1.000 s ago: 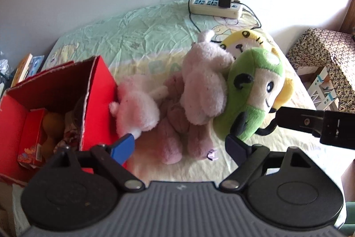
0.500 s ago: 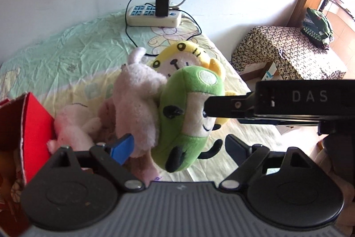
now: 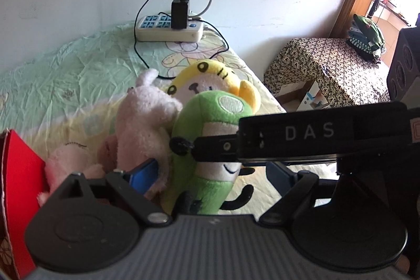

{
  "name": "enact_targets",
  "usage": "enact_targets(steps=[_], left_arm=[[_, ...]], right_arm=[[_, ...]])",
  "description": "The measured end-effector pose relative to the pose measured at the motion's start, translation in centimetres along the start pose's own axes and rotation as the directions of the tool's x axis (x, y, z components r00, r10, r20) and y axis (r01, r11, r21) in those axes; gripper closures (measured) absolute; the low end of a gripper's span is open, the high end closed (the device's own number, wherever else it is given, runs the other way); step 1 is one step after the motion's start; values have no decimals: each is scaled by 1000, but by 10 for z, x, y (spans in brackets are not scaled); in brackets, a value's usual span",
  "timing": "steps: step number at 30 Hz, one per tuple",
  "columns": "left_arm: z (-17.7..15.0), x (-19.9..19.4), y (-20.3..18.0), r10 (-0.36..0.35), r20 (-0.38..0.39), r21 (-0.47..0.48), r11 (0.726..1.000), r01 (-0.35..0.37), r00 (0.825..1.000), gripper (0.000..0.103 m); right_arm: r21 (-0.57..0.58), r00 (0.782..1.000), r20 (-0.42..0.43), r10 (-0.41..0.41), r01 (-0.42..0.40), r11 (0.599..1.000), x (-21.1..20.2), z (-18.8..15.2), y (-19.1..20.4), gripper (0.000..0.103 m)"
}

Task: Organize objects
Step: 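Lift the mushroom plush with the right gripper and carry it over the red box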

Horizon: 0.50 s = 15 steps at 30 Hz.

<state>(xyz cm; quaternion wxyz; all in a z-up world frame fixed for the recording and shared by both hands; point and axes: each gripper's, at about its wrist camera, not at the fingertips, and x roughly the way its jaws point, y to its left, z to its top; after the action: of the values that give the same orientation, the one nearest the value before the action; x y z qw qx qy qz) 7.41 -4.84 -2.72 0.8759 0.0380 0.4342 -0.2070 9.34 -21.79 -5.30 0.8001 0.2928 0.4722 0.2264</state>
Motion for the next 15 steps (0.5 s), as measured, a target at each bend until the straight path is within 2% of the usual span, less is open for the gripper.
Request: enact_targets(steps=[3, 6, 8, 9, 15], left_arm=[[0, 2, 1, 8, 1, 3, 1000, -8, 1000, 16], [-2, -3, -2, 0, 14, 13, 1000, -1, 1000, 18], [-4, -7, -5, -9, 24, 20, 1000, 9, 1000, 21], [-5, -10, -6, -38, 21, 27, 999, 38, 999, 28], [-17, -31, -17, -41, 42, 55, 998, 39, 998, 29]], right_arm=[[28, 1000, -12, 12, -12, 1000, 6, 1, -6, 35], [-3, 1000, -8, 11, -11, 1000, 4, -1, -2, 41], [-32, 1000, -7, 8, -8, 999, 1, -4, 4, 43], [-40, 1000, -9, 8, -9, 999, 0, -6, 6, 45], [-66, 1000, -13, 27, -28, 997, -11, -21, 13, 46]])
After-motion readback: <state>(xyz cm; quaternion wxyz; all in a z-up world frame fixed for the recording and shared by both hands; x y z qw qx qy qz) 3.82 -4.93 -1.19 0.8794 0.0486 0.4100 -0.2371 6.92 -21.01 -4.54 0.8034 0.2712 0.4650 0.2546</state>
